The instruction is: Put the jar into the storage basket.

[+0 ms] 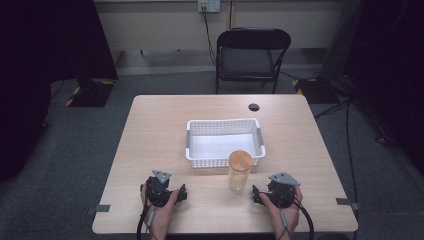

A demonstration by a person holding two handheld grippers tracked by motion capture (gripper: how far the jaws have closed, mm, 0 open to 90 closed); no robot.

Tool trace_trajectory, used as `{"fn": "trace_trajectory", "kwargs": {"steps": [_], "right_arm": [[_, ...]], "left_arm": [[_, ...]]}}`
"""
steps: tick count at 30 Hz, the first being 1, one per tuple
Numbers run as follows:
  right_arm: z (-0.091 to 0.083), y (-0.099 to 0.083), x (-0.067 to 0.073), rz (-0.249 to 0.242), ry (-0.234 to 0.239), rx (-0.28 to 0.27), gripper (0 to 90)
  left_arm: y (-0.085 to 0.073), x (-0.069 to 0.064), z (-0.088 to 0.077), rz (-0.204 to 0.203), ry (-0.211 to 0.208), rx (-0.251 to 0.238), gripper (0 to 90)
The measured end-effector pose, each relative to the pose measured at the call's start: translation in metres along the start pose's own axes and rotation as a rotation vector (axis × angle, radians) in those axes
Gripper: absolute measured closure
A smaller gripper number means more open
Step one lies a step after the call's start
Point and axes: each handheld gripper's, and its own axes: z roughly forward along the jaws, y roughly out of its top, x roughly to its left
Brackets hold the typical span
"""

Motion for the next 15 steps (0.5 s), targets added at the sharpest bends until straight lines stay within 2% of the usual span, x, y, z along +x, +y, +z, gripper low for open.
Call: {"fn": "trace_trajectory", "kwargs": {"steps": [5, 8, 15], "right_arm": [[-0.012, 0.003, -0.002, 0.012, 0.015, -0.059, 3.3], [-0.019, 0.005, -0.001, 0.026, 0.041, -0.087, 3.3], [-0.034, 0.009, 0.006, 0.021, 0.070, -0.141, 3.2]], "left_arm": [[0.000, 0.000, 0.000, 0.000, 0.000, 0.000, 0.0], [0.000, 0.000, 0.000, 0.000, 0.000, 0.000, 0.1], [0.000, 0.000, 0.000, 0.000, 0.000, 0.000, 0.0]]}}
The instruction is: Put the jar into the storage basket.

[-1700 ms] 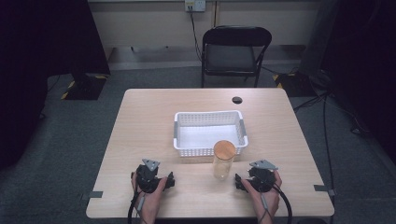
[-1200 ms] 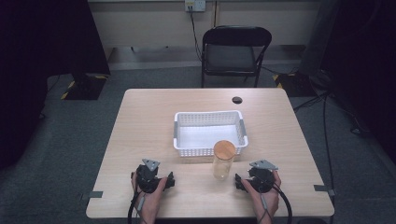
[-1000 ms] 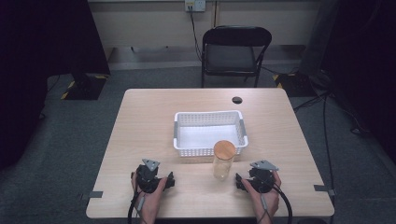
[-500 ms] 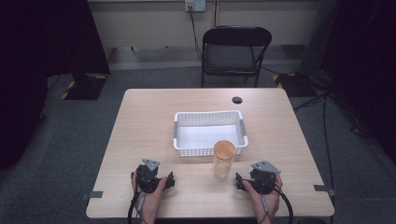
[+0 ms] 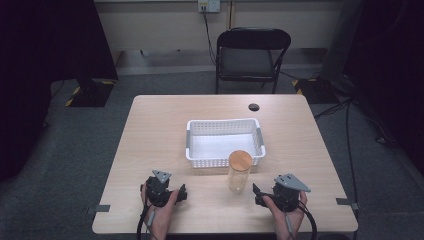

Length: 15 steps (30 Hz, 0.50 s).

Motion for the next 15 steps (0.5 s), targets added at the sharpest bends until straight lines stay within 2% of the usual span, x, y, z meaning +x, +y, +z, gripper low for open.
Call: {"fn": "trace_trajectory", "kwargs": {"steps": [15], "right_arm": [[-0.013, 0.008, 0.014, -0.022, 0.069, -0.050, 1.9]], "left_arm": [[0.000, 0.000, 0.000, 0.000, 0.000, 0.000, 0.0]]}}
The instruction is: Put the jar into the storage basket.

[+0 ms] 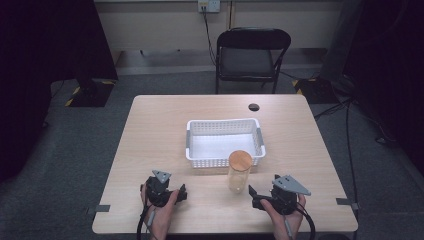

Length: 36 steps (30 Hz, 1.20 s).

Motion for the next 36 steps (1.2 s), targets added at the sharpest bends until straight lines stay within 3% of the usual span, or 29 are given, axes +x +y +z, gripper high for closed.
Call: {"fn": "trace_trajectory", "kwargs": {"steps": [15, 19, 23, 31, 36], "right_arm": [[-0.005, 0.014, 0.012, -0.044, 0.060, -0.080, 1.4], [-0.005, 0.018, 0.016, -0.052, 0.113, -0.125, 0.6], [-0.005, 0.025, 0.021, -0.088, 0.136, -0.158, 0.5], [0.003, 0.039, 0.026, -0.140, 0.163, -0.169, 0.0], [0.011, 0.044, 0.025, -0.144, 0.167, -0.168, 0.0]], "left_arm": [[0.000, 0.000, 0.000, 0.000, 0.000, 0.000, 0.1], [0.000, 0.000, 0.000, 0.000, 0.000, 0.000, 0.0], [0.000, 0.000, 0.000, 0.000, 0.000, 0.000, 0.0], [0.000, 0.000, 0.000, 0.000, 0.000, 0.000, 0.0], [0.000, 0.000, 0.000, 0.000, 0.000, 0.000, 0.0]]}}
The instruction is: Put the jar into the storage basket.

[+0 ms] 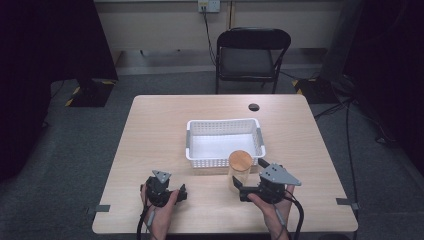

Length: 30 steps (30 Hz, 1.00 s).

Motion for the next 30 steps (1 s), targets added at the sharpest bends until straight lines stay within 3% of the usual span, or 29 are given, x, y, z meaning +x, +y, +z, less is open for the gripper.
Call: {"fn": "trace_trajectory", "kwargs": {"steps": [19, 30], "right_arm": [[0.038, -0.004, -0.008, 0.005, 0.017, 0.043, 5.1], [0.046, -0.019, -0.010, 0.032, 0.043, 0.080, 17.5]], "left_arm": [[0.000, 0.000, 0.000, 0.000, 0.000, 0.000, 0.1], [0.000, 0.000, 0.000, 0.000, 0.000, 0.000, 0.1]]}}
